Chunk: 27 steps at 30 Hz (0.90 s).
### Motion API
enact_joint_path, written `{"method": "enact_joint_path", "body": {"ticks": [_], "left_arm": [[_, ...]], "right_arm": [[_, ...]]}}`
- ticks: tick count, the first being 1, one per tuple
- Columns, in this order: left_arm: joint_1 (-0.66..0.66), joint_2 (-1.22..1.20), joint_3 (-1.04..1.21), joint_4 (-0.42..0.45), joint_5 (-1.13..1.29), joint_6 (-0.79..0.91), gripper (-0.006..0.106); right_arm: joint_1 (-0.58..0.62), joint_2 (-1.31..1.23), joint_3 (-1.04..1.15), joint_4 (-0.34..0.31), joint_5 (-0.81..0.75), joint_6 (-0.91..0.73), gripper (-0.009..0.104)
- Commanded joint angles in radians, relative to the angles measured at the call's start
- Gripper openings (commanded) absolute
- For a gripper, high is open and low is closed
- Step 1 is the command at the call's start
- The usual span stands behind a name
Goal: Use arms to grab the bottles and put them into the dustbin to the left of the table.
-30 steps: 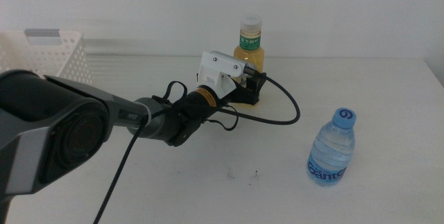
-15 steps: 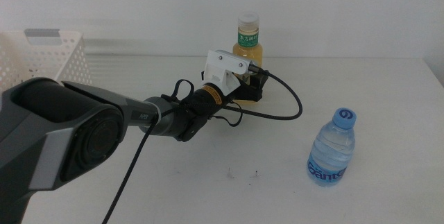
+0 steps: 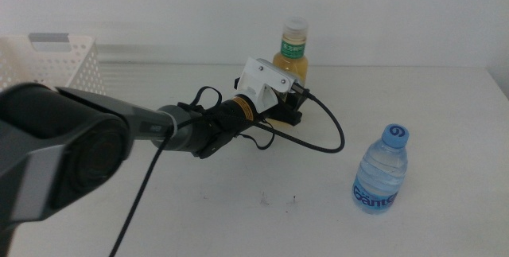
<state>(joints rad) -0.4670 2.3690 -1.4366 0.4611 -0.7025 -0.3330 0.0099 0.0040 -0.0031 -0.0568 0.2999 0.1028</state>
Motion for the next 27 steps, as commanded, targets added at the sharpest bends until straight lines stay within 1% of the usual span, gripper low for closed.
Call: {"method": "enact_joint_path", "body": {"ticks": [1, 5, 14, 17, 21, 23, 27], "left_arm": [[-0.002, -0.095, 0.052, 0.037, 0.009, -0.015, 0.003], [-0.002, -0.239, 0.172, -0.017, 0.069, -0.013, 0.002], [-0.002, -0.571, 0.429, -0.075, 0.23, -0.017, 0.002], [-0.002, -0.677, 0.474, -0.074, 0.355, -0.061, 0.002], [-0.004, -0.793, 0.488, -0.037, 0.55, -0.151, 0.002], [-0.006, -0.848, 0.486, -0.037, 0.642, -0.186, 0.002], [-0.006, -0.934, 0.484, -0.035, 0.752, -0.19, 0.002]], "right_arm": [[-0.005, -0.004, 0.003, -0.007, -0.009, -0.006, 0.086], [-0.005, -0.004, 0.003, -0.007, -0.009, -0.006, 0.086], [-0.005, -0.004, 0.003, -0.007, -0.009, -0.006, 0.086], [-0.005, -0.004, 0.003, -0.007, -0.009, -0.006, 0.086], [-0.005, -0.004, 0.003, -0.007, -0.009, -0.006, 0.086], [-0.005, -0.004, 0.003, -0.007, -0.009, -0.006, 0.086], [-0.005, -0.004, 0.003, -0.007, -0.009, -0.006, 0.086]]}}
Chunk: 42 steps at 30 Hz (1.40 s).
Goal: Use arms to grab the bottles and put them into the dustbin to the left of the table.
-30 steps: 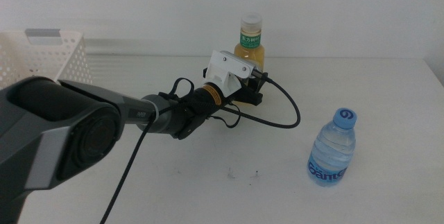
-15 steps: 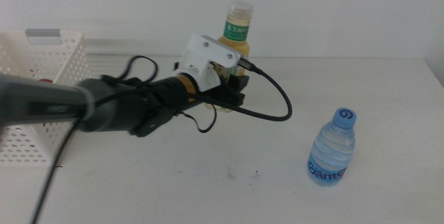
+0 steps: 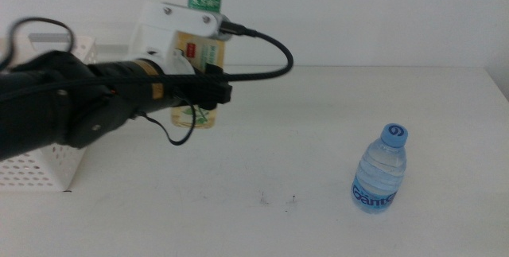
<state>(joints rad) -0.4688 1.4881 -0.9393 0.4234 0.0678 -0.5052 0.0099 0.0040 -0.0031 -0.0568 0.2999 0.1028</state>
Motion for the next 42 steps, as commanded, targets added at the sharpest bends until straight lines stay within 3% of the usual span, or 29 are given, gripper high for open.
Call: {"method": "enact_joint_path", "body": {"ticks": [1, 4, 5, 11, 13, 24, 32, 42], "left_arm": [[-0.005, -0.072, -0.013, 0.002, 0.004, -0.018, 0.002], [-0.005, -0.114, -0.022, -0.007, 0.075, -0.018, 0.002], [0.006, -0.124, -0.036, -0.049, 0.119, -0.001, 0.002], [0.163, -0.133, -0.213, -0.547, 0.409, 0.596, 0.002], [0.222, -0.122, -0.289, -0.625, 0.526, 0.722, 0.002], [0.566, 0.084, -0.652, -0.678, 1.042, 0.924, 0.002], [0.727, 0.281, -0.836, -0.683, 1.153, 0.999, 0.002], [0.797, 0.437, -0.852, -0.686, 1.153, 1.031, 0.002]], "right_arm": [[-0.005, -0.004, 0.003, -0.007, -0.009, -0.006, 0.086], [-0.005, -0.004, 0.003, -0.007, -0.009, -0.006, 0.086], [-0.005, -0.004, 0.003, -0.007, -0.009, -0.006, 0.086], [-0.005, -0.004, 0.003, -0.007, -0.009, -0.006, 0.086], [-0.005, -0.004, 0.003, -0.007, -0.009, -0.006, 0.086], [-0.005, -0.004, 0.003, -0.007, -0.009, -0.006, 0.086], [-0.005, -0.004, 0.003, -0.007, -0.009, -0.006, 0.086], [-0.005, -0.004, 0.003, -0.007, -0.009, -0.006, 0.086]]}}
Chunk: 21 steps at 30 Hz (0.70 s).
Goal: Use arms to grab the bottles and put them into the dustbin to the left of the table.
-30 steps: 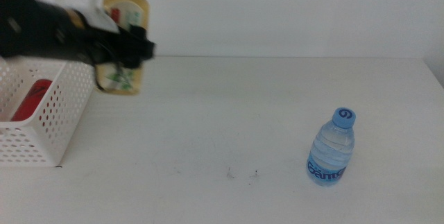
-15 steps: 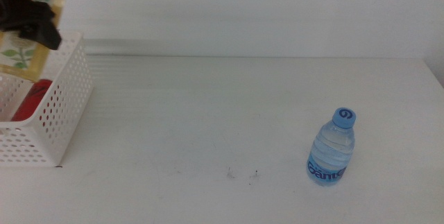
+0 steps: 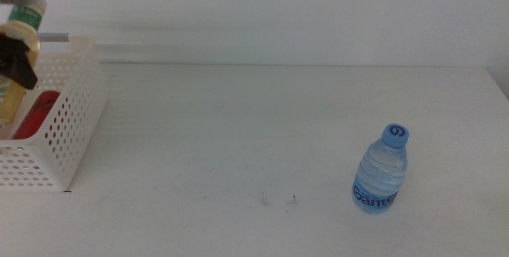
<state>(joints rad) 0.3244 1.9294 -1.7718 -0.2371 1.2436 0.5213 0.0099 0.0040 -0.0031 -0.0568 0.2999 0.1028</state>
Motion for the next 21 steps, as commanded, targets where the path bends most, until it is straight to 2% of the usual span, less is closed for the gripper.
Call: {"method": "enact_joint_path", "body": {"ticks": [1, 21], "left_arm": [[0.004, 0.006, -0.02, -0.022, -0.023, 0.005, 0.002], [0.004, 0.071, 0.044, 0.026, -0.023, 0.005, 0.002]], "right_arm": [[-0.005, -0.004, 0.003, -0.007, -0.009, -0.006, 0.086], [-0.005, -0.004, 0.003, -0.007, -0.009, -0.006, 0.086]]}}
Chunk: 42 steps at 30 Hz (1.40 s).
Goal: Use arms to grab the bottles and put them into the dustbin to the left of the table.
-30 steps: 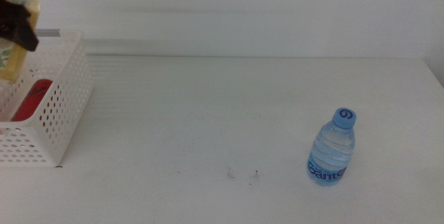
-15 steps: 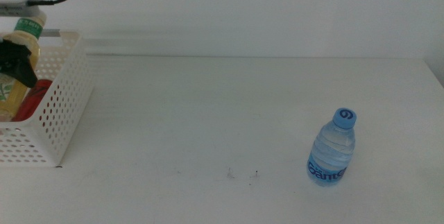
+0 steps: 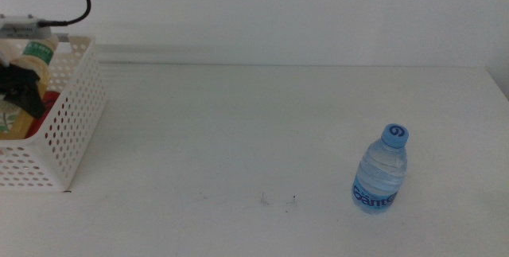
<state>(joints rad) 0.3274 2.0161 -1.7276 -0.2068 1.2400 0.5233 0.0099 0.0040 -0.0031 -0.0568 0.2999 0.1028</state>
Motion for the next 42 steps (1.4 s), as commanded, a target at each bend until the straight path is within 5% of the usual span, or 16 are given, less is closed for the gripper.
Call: {"method": "enact_joint_path", "body": {"ticks": [1, 5, 6, 7, 8, 11, 23, 29, 42], "left_arm": [[0.001, -0.016, 0.005, 0.0, -0.019, 0.004, 0.002], [0.001, -0.011, 0.007, 0.005, -0.019, 0.004, 0.007], [0.001, -0.011, 0.007, 0.0, -0.019, 0.004, 0.016], [0.001, -0.011, 0.007, -0.004, -0.019, 0.004, 0.028], [0.001, -0.011, 0.007, -0.001, -0.019, 0.024, 0.066], [0.001, -0.013, 0.004, 0.007, -0.019, 0.017, 0.094], [-0.145, -0.282, 0.019, 0.078, -0.025, -0.12, 0.094], [-0.251, -0.482, 0.134, 0.023, -0.163, -0.116, 0.094], [-0.388, -1.009, 0.681, -0.423, -0.483, 0.23, 0.094]], "right_arm": [[-0.005, -0.004, 0.003, -0.007, -0.009, -0.006, 0.086], [-0.005, -0.004, 0.003, -0.007, -0.009, -0.006, 0.086], [-0.005, -0.004, 0.003, -0.007, -0.009, -0.006, 0.086], [-0.005, -0.004, 0.003, -0.007, -0.009, -0.006, 0.086], [-0.005, -0.004, 0.003, -0.007, -0.009, -0.006, 0.086], [-0.005, -0.004, 0.003, -0.007, -0.009, -0.006, 0.086], [-0.005, -0.004, 0.003, -0.007, -0.009, -0.006, 0.086], [-0.005, -0.004, 0.003, -0.007, -0.009, -0.006, 0.086], [-0.005, -0.004, 0.003, -0.007, -0.009, -0.006, 0.086]]}}
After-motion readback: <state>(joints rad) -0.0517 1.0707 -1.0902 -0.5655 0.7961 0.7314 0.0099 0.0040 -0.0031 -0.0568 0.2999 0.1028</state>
